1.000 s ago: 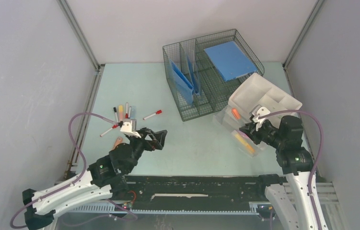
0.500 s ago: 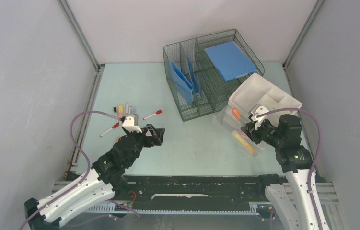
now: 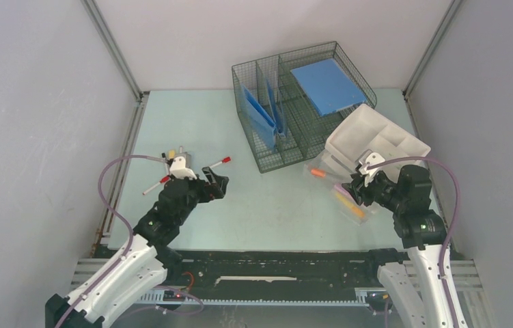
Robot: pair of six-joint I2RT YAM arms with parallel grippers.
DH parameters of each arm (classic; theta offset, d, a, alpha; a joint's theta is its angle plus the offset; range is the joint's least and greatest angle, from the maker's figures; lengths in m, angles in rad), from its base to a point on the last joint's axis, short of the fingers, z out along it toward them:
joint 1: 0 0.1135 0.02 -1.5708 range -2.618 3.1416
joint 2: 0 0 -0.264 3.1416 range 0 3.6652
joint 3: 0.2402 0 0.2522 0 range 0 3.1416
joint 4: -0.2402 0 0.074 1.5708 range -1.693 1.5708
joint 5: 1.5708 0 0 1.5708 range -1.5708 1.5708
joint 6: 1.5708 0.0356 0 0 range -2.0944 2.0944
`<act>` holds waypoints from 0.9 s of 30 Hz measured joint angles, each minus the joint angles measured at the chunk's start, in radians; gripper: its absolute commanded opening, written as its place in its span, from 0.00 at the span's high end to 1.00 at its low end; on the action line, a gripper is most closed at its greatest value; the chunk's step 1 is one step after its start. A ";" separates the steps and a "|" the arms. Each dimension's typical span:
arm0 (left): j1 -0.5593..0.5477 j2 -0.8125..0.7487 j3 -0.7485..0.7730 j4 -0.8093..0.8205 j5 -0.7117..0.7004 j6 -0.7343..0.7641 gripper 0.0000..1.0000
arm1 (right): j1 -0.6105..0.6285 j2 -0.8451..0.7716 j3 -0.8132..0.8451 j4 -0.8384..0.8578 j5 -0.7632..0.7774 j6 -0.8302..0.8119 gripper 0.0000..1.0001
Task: Organize the desk
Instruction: Place the stationery in the drawer.
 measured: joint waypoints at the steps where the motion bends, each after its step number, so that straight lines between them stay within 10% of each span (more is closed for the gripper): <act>1: 0.014 0.011 0.000 0.003 0.016 -0.004 0.04 | 0.000 -0.003 0.000 0.000 -0.002 0.000 0.53; 27: 0.383 0.672 0.334 -0.077 0.055 0.044 0.25 | 0.002 -0.032 0.000 0.000 -0.018 -0.001 0.52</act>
